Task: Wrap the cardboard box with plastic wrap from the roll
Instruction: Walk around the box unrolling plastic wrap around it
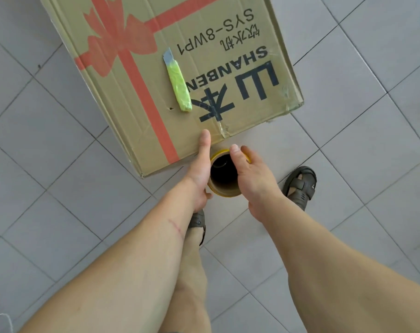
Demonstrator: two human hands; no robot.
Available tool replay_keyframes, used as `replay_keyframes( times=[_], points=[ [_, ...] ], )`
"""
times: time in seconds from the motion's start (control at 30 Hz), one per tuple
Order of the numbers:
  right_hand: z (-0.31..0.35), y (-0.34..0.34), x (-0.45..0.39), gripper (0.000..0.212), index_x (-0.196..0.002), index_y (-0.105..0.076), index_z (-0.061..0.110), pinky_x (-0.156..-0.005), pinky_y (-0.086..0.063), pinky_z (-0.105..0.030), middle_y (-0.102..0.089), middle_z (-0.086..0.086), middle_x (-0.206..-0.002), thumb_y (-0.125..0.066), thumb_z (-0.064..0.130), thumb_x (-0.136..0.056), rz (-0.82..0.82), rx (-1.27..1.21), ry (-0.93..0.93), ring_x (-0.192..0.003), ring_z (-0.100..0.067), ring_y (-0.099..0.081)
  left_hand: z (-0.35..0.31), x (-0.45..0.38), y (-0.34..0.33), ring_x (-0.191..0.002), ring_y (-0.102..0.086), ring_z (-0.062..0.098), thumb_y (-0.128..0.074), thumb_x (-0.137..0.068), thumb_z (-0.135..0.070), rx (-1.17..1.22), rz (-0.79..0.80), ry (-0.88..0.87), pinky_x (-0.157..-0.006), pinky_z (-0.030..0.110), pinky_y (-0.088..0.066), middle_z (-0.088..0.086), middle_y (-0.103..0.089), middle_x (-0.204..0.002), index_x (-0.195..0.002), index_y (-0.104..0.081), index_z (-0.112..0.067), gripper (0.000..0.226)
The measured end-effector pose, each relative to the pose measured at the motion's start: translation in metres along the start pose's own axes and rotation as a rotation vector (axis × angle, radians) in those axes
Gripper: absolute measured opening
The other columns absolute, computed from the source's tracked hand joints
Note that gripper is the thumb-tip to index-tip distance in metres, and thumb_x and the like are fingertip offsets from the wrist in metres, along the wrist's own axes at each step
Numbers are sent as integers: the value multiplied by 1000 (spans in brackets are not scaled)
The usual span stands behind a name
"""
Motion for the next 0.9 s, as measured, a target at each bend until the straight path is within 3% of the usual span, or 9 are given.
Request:
replay_keyframes(
  times=[0.1, 0.2, 0.33, 0.43, 0.53, 0.6, 0.73, 0.8, 0.9],
  points=[
    [-4, 4, -1, 71, -146, -42, 38, -97, -31, -32, -48, 9, -145, -56, 70, -84, 79, -36, -50, -133, -16, -41, -7, 4, -10, -124, -74, 32, -45, -61, -110, 46, -51, -23, -119, 53, -51, 11, -83, -122, -130, -77, -19, 119],
    [3, 13, 2, 58, -143, -47, 35, -93, -33, -32, -53, 8, -135, -51, 62, -92, 62, -39, -39, -120, -13, -45, -3, 9, -16, -121, -76, 34, -33, -77, -106, 107, -12, 9, -114, 52, -56, 17, -83, -120, -131, -77, -14, 116],
    [13, 31, -3, 51, -139, -51, 34, -94, -46, -36, -59, 3, -126, -54, 58, -93, 20, 64, 37, -116, -19, -53, -1, 12, -31, -130, -71, 34, -27, -60, -115, 113, 2, 42, -118, 54, -52, 14, -80, -129, -142, -70, -20, 132],
    [17, 34, -5, 64, -145, -43, 36, -90, -38, -32, -53, 7, -131, -59, 61, -88, 59, 12, 3, -116, -15, -47, -5, 6, -37, -135, -67, 30, -28, -68, -110, 110, -151, -60, -123, 51, -46, 11, -76, -139, -149, -64, -24, 123],
    [19, 35, -7, 65, -146, -40, 37, -92, -34, -33, -51, 6, -138, -54, 64, -89, 82, -10, -18, -123, -18, -45, -7, 2, -43, -131, -69, 34, -52, -28, -118, 158, -115, -60, -121, 55, -48, 12, -78, -134, -148, -65, -27, 151],
    [20, 44, -10, 63, -146, -41, 36, -94, -35, -33, -53, 3, -139, -51, 63, -91, 53, -9, -12, -126, -19, -46, -7, -2, -50, -129, -71, 37, -59, -13, -113, 172, -24, -24, -119, 56, -51, 14, -80, -130, -147, -65, -26, 161],
    [24, 61, -10, 56, -145, -44, 33, -89, -38, -32, -55, 1, -135, -49, 57, -95, 30, 89, 49, -116, -18, -49, -2, 1, -65, -132, -69, 35, -54, -8, -114, 166, 30, 11, -119, 55, -51, 14, -78, -134, -149, -63, -24, 168],
    [24, 66, -11, 63, -149, -37, 35, -95, -35, -32, -48, 1, -145, -50, 60, -93, 47, 97, 33, -127, -21, -45, -3, -2, -69, -139, -62, 32, -46, -11, -118, 92, -41, -24, -124, 55, -44, 9, -72, -145, -154, -57, -26, 171],
    [25, 65, -13, 65, -150, -36, 38, -100, -29, -34, -44, 5, -150, -50, 63, -92, 119, 53, -15, -135, -19, -39, -12, -9, -70, -135, -65, 35, -58, -19, -115, 95, -69, -49, -121, 56, -46, 11, -72, -142, -153, -58, -27, 160]
  ],
)
Point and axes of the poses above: each hand's wrist, its own x-axis away from the middle knuckle, its own y-axis out of the back of the hand, z = x × y, the point moved 2 cm from there along -x, towards the middle knuckle
